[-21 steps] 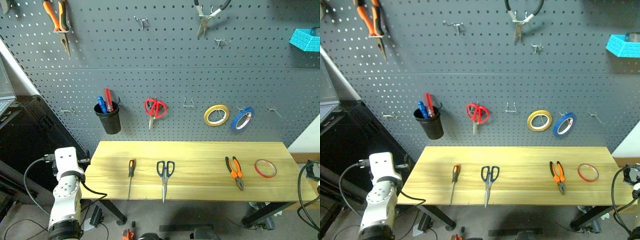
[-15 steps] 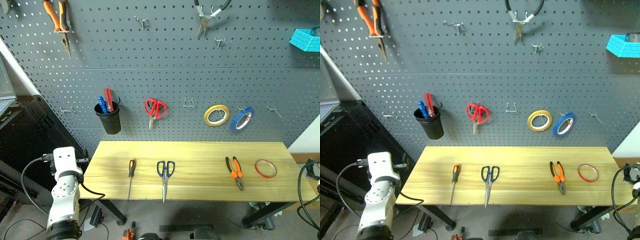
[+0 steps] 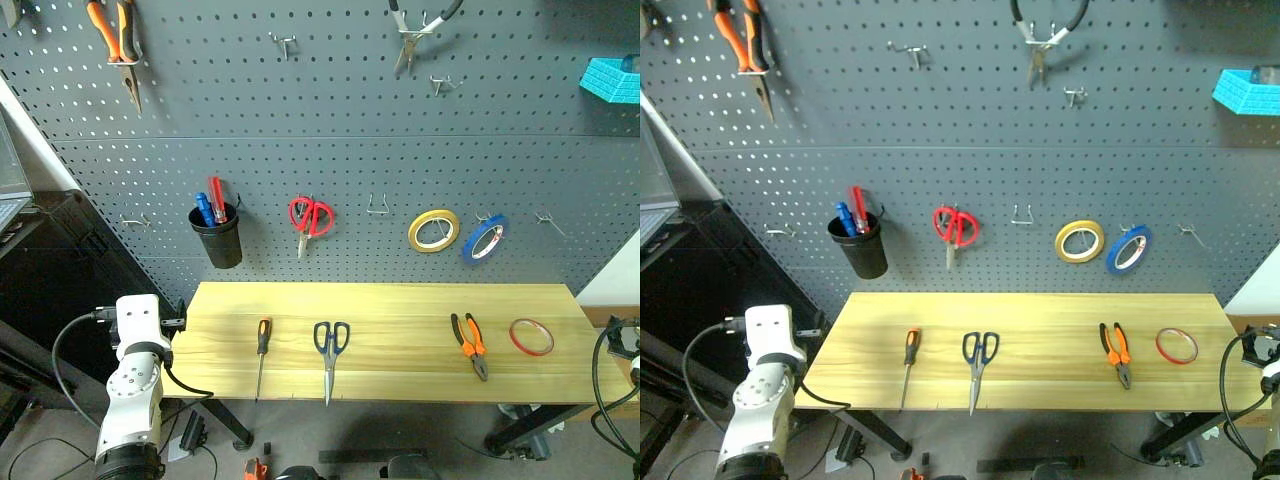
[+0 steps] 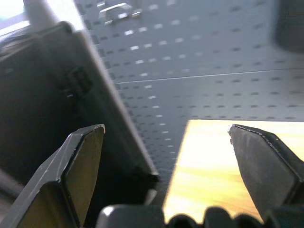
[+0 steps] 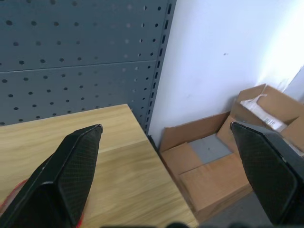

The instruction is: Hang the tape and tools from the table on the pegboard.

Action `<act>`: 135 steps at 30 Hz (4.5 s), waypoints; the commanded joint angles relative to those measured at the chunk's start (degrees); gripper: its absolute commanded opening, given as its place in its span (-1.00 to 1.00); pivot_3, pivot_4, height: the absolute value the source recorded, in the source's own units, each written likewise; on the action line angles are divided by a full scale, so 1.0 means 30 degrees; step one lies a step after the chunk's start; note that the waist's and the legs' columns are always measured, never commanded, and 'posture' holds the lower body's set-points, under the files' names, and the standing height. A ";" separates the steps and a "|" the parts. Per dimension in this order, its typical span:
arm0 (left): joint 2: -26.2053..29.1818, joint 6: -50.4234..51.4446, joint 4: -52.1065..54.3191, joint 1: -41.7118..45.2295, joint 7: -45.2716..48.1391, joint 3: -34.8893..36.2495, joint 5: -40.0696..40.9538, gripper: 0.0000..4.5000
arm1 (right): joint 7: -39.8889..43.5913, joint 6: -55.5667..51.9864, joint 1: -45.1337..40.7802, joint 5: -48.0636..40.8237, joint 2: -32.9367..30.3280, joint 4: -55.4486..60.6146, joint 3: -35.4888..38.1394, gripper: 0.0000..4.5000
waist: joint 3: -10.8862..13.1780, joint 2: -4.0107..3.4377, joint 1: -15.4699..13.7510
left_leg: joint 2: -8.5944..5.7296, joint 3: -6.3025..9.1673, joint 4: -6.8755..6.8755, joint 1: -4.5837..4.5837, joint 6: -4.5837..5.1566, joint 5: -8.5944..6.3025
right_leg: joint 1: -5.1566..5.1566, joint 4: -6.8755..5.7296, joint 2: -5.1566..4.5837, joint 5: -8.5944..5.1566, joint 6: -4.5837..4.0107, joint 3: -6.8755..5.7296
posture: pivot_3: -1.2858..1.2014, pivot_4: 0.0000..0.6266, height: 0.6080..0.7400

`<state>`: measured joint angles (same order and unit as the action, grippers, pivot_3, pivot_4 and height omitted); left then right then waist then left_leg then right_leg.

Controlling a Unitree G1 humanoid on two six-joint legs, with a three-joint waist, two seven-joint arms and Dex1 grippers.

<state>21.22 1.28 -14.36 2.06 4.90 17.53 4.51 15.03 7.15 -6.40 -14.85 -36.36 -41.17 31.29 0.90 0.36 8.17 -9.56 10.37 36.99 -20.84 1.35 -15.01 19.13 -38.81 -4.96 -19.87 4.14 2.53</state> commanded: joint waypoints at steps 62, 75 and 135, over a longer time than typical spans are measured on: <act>-0.0495 1.0364 1.2894 0.8063 1.3556 -1.1793 0.4690 1.00 | 0.5044 -0.9449 -0.5475 0.4014 -0.1172 0.0861 -0.7980 -0.97 | 0.4613 0.0423 -0.0102 | 0.0447 -0.1027 0.0322 -0.0687 0.0153 -0.0104 | 0.0494 -0.0029 -0.0028 0.0146 0.0010 -0.0030 | -0.19 -0.06 1.00; -0.2053 0.7907 1.0501 0.9758 1.2918 -1.1650 0.3874 1.00 | -0.1729 -1.3221 0.2469 0.5593 0.3165 2.6095 -0.4646 -0.97 | 0.4847 0.0278 0.0505 | 0.0496 -0.1140 0.0340 -0.0867 0.0158 -0.0112 | 0.0801 -0.0090 -0.0027 0.0218 0.0050 0.0006 | -0.27 0.04 1.00; 0.3016 0.2228 0.7548 0.7396 1.6037 -1.0929 0.0963 1.00 | -0.2759 -1.9647 -0.3888 0.1639 0.4885 1.4153 -0.9347 0.99 | 0.4953 0.0185 0.0984 | 0.0703 -0.1529 0.0313 -0.0888 0.0204 -0.0139 | 0.1069 -0.0092 -0.0022 0.0450 -0.0042 -0.0038 | -0.20 -0.07 1.00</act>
<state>30.14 9.25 6.22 24.61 53.06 -15.73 7.57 6.30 -54.11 -17.59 -11.38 -21.27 2.61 3.90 15.76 0.92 11.12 -7.45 5.78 37.93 -23.51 1.96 -15.43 22.34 -39.08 -5.02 -18.52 4.01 2.41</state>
